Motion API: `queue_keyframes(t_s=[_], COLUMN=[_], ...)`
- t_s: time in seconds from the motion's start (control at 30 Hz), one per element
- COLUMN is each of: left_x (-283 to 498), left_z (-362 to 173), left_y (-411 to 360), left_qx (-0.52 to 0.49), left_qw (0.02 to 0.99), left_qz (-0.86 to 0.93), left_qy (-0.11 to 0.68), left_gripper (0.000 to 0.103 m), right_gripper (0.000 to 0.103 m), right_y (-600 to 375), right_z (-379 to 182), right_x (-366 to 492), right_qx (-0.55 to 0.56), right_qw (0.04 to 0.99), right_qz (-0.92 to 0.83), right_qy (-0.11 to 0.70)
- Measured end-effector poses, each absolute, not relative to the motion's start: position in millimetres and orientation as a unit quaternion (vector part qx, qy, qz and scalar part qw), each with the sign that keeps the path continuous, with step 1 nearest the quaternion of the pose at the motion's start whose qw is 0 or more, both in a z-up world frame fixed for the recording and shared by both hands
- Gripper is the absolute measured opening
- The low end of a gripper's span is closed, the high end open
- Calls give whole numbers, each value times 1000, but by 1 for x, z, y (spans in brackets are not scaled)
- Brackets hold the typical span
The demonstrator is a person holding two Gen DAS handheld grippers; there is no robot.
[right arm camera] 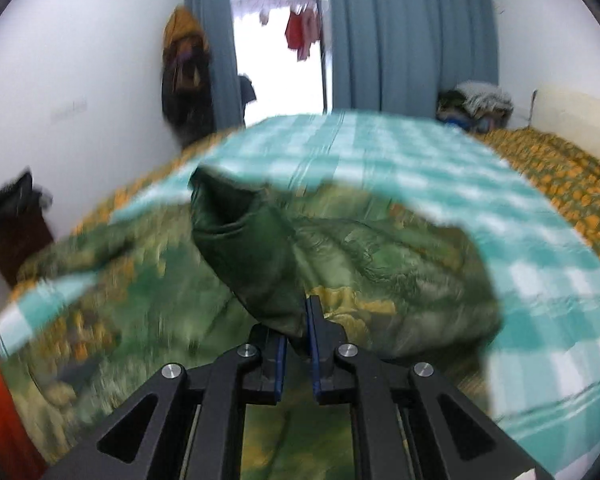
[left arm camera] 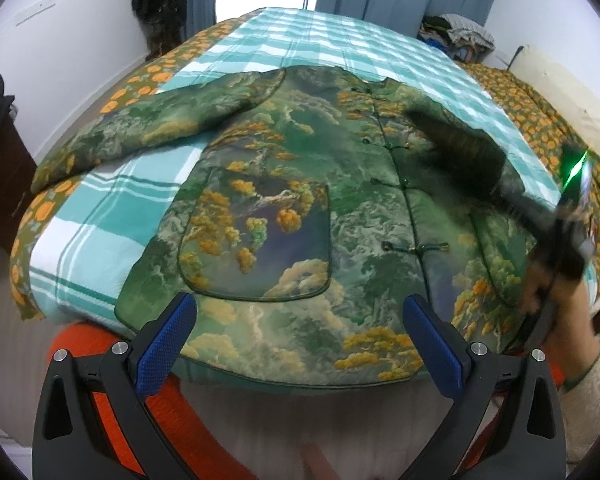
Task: Fold large clothes
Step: 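Grasp the sleeve nearest the right gripper and fold it across the jacket front, then open the right gripper and release the folded sleeve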
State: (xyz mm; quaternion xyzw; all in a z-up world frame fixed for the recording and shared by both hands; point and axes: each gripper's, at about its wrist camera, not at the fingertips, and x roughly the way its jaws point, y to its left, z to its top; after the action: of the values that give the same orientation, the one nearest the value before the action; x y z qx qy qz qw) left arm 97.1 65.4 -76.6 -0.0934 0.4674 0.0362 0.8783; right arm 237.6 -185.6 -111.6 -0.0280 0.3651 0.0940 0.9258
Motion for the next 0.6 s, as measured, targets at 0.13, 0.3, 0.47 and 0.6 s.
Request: queue_keyframes(t_s=[0.13,0.3,0.47,0.6], left_x=[102,119,149,196], left_z=[-85,-92,-85,-96], left_y=[64,52,40,20], left_qx=[-90,-93,-133,-193], left_qw=[873,865,856,826], left_qz=[36,11,-48,-112], left_qy=[478,494,497,517], left_gripper=[102,102,102,102], right_gripper=[30,73,73,73], right_y=[-182,-183,-211,-237], right_z=[-147,-138,-113,-114], right_x=[227,199,152,134], right_qx=[-18,-7,9,36], right_qw=[899,890,898,902], right_qz=[99,149,164,136], right_qy=[426,432,408,407])
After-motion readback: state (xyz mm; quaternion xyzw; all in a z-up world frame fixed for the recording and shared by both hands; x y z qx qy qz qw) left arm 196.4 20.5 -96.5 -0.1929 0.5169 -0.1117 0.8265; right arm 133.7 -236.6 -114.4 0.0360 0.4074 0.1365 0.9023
